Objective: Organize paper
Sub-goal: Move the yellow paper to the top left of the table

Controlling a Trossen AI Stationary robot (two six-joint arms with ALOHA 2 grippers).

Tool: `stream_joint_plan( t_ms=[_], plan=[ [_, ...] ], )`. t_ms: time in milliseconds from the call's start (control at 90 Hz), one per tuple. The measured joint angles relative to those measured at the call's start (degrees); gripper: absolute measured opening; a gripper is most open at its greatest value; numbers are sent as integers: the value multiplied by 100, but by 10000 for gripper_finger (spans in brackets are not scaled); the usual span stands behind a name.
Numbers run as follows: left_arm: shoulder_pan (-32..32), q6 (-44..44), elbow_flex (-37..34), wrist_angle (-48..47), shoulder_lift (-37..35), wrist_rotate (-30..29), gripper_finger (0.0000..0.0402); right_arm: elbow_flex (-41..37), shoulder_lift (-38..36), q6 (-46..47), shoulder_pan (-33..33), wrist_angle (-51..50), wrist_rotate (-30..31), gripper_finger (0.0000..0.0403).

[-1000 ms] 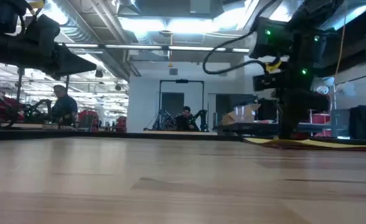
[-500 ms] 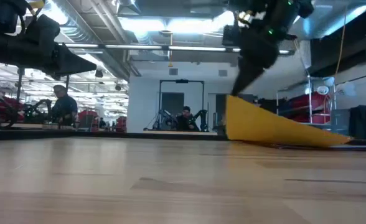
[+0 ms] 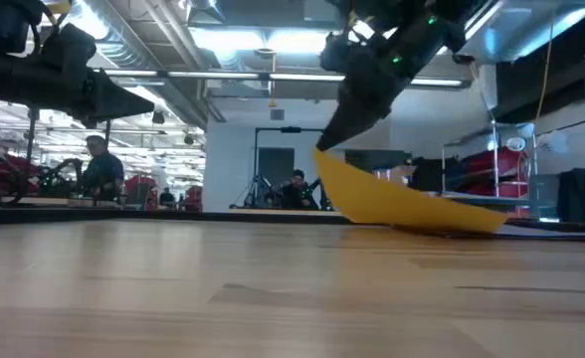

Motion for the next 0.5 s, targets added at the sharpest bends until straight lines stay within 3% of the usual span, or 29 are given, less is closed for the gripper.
stream_joint_plan(
  t_ms=[211, 311, 500],
  plan=[
    [0, 0, 0, 0, 0, 0, 0, 928, 710, -470, -190, -32, -523, 0],
    [0, 0, 1, 0, 0, 0, 0, 1447, 1034, -555, -218, -666, -665, 0],
    [0, -33, 2, -6, 53, 37, 0, 1899, 1214, -273, -219, -2311, 162, 0]
  ],
)
